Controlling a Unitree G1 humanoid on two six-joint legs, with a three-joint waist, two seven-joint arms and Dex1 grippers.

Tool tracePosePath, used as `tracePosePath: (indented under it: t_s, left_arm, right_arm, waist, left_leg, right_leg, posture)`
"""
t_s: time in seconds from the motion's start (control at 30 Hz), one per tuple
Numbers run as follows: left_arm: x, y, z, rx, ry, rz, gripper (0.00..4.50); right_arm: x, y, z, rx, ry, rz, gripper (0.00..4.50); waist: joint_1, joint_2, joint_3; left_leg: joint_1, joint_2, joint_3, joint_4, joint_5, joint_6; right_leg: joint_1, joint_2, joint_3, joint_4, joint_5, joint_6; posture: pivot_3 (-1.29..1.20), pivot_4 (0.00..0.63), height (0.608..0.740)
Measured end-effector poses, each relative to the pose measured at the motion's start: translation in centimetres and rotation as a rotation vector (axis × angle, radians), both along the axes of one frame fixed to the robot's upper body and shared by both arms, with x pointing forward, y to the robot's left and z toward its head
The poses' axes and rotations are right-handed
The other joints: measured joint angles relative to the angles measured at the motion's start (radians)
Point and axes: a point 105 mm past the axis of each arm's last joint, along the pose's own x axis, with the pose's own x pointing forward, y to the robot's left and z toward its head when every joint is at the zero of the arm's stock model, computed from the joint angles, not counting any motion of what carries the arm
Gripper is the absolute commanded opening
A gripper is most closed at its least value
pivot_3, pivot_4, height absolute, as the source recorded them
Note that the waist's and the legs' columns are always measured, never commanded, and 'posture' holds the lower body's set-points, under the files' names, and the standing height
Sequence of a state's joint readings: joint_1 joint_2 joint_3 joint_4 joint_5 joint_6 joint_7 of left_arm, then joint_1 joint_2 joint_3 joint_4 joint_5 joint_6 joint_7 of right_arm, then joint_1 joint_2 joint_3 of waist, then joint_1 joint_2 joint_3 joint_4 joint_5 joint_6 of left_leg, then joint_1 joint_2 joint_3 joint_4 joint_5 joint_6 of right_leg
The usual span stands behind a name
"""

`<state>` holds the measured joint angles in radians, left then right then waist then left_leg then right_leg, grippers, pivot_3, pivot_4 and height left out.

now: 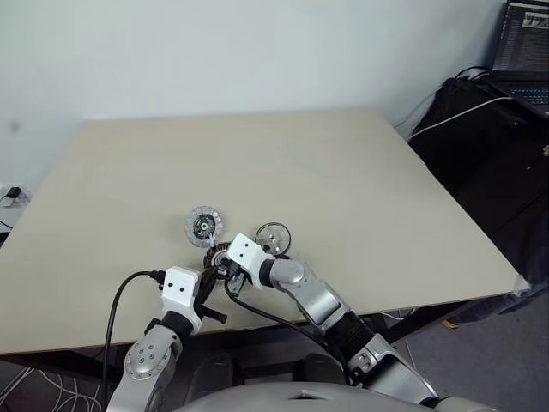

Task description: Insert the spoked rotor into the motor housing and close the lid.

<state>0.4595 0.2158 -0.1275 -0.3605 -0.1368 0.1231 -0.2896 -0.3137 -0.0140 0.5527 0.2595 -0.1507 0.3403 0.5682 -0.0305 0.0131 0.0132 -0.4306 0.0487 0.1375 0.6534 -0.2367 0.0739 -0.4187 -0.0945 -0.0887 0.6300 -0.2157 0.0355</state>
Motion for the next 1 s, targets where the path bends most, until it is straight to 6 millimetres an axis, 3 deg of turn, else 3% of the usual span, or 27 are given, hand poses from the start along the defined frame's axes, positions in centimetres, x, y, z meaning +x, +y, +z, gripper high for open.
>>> tracePosePath:
  t_s: [0.43,1.0]
  left_arm:
    - [0.0,-0.1,0.0,-0.008,-0.001,0.005,0.0]
    - [-0.2,-0.1,-0.2,-0.012,0.006,0.013,0.0]
  right_arm:
    - [-0.7,0.1,0.1,0.041,0.017,0.017,0.01]
    - [0.8,1.2,0.7,0.06,-0.039,-0.036,0.01]
  waist:
    - [0.0,0.0,-0.001]
    - [0.001,0.0,-0.001]
  left_leg:
    - [0.0,0.0,0.0,0.0,0.0,0.0]
    - [0.0,0.0,0.0,0.0,0.0,0.0]
  right_leg:
    - [0.0,0.0,0.0,0.0,0.0,0.0]
    - [0.0,0.0,0.0,0.0,0.0,0.0]
  posture:
    - [0.0,0.0,0.74]
    - [0.0,0.0,0.74]
